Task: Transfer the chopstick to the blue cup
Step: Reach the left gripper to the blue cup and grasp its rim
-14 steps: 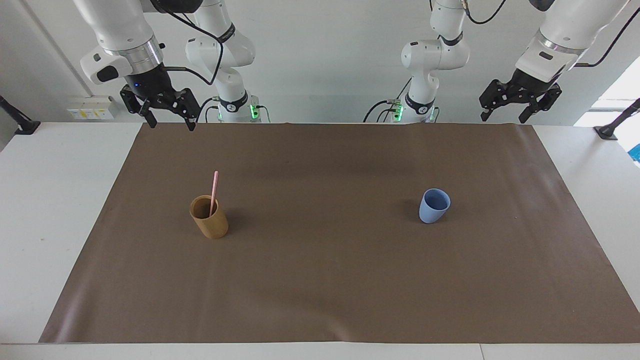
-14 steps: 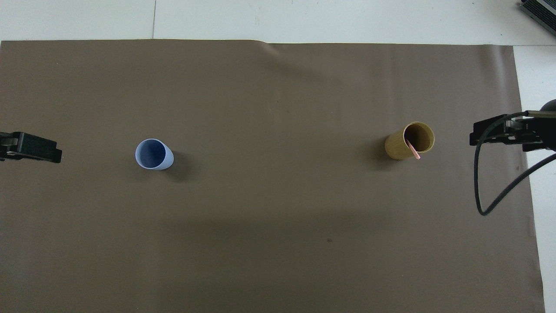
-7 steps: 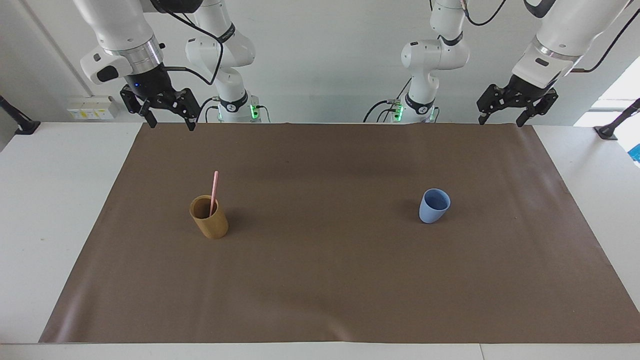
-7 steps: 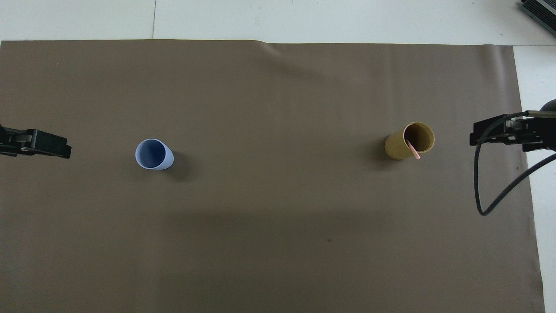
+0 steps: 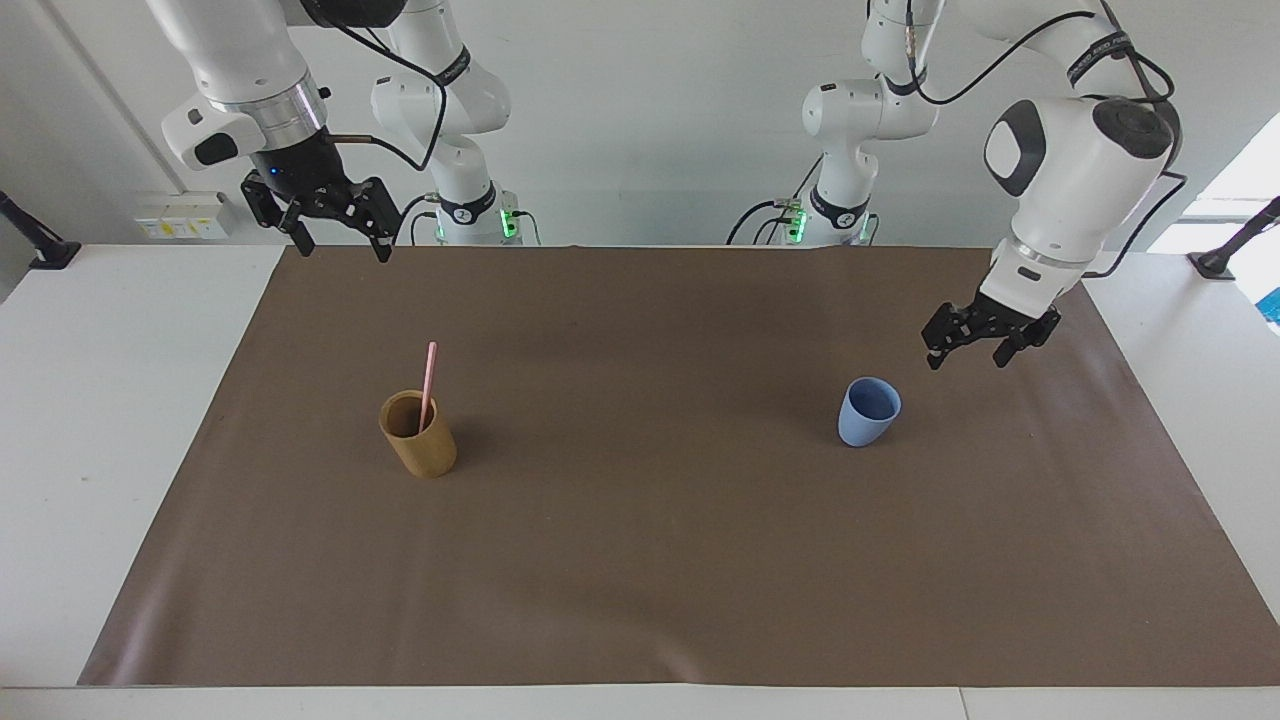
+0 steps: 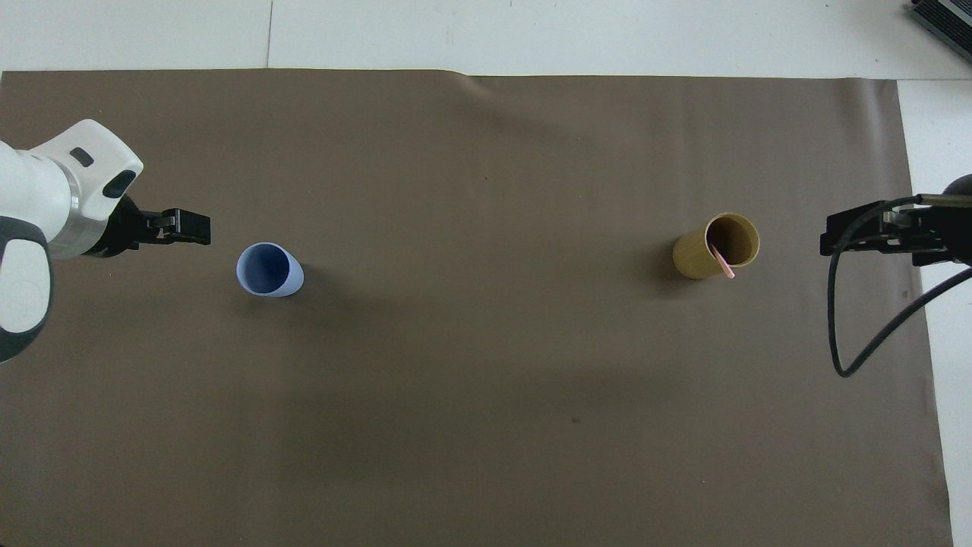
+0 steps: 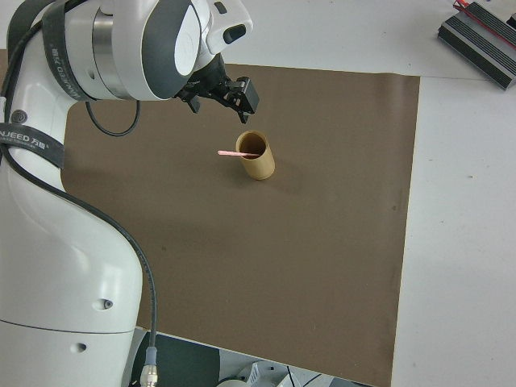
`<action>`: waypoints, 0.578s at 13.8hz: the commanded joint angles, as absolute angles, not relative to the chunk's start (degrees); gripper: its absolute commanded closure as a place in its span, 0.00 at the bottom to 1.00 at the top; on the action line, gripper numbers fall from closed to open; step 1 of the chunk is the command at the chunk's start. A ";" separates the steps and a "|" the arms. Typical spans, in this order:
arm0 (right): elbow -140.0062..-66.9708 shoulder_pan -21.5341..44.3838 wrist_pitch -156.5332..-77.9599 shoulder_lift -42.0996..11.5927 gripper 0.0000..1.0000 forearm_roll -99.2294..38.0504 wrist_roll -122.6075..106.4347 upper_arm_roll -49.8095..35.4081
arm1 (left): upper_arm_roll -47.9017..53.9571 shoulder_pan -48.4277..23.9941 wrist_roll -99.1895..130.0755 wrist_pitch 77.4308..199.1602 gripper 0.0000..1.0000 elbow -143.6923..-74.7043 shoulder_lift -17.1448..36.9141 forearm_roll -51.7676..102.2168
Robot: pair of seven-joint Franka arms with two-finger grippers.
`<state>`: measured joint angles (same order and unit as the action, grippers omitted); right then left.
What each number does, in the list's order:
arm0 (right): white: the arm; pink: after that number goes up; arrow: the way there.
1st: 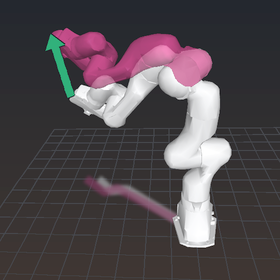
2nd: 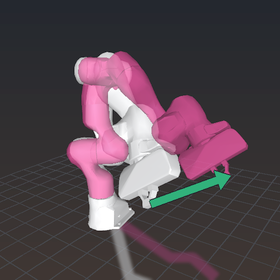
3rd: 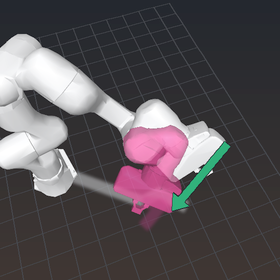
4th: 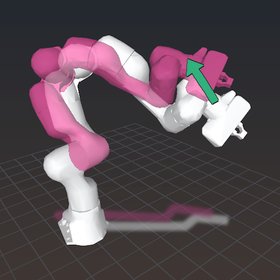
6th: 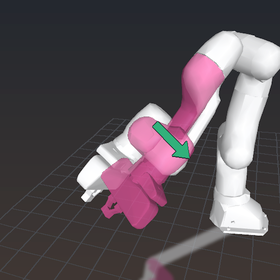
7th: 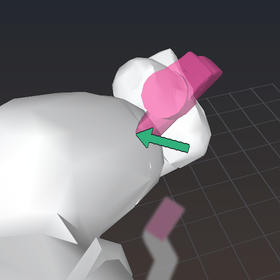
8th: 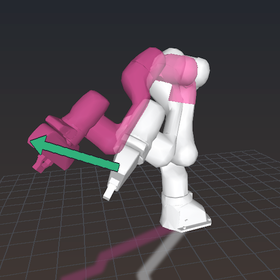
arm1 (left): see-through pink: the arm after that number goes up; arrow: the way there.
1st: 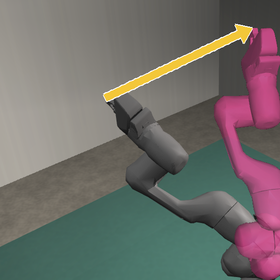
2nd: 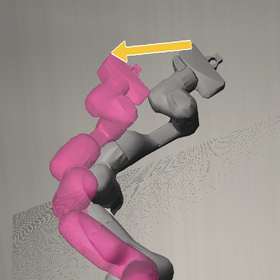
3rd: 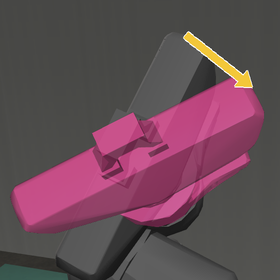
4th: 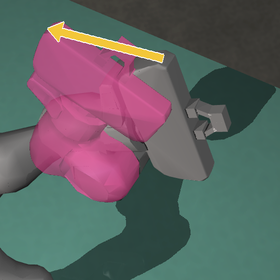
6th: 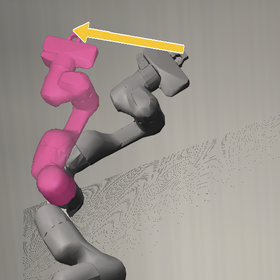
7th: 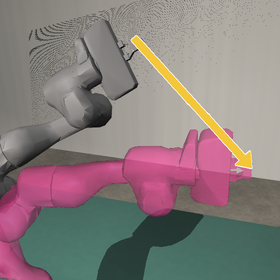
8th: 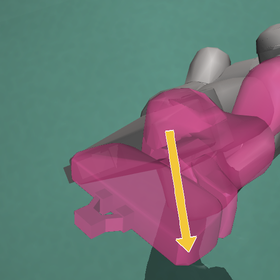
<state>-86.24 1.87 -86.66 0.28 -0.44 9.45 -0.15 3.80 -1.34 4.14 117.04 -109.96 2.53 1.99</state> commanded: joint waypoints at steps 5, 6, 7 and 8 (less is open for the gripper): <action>-87.28 1.49 -86.04 1.23 0.00 -0.18 9.93 -0.35 | 3.52 -5.53 9.75 131.04 0.00 -122.69 4.12 2.72; -87.28 1.49 -86.04 1.23 0.00 -0.26 10.02 -0.35 | 3.52 -5.89 9.76 130.96 0.00 -123.48 4.30 2.72; -87.28 1.49 -86.13 1.23 0.00 -0.18 10.19 -0.35 | 3.52 -5.89 9.76 131.31 0.00 -124.79 3.87 2.72; -87.28 1.49 -86.13 1.23 0.00 -0.18 10.20 -0.35 | 3.52 -5.80 9.84 131.13 0.01 -125.07 3.69 2.72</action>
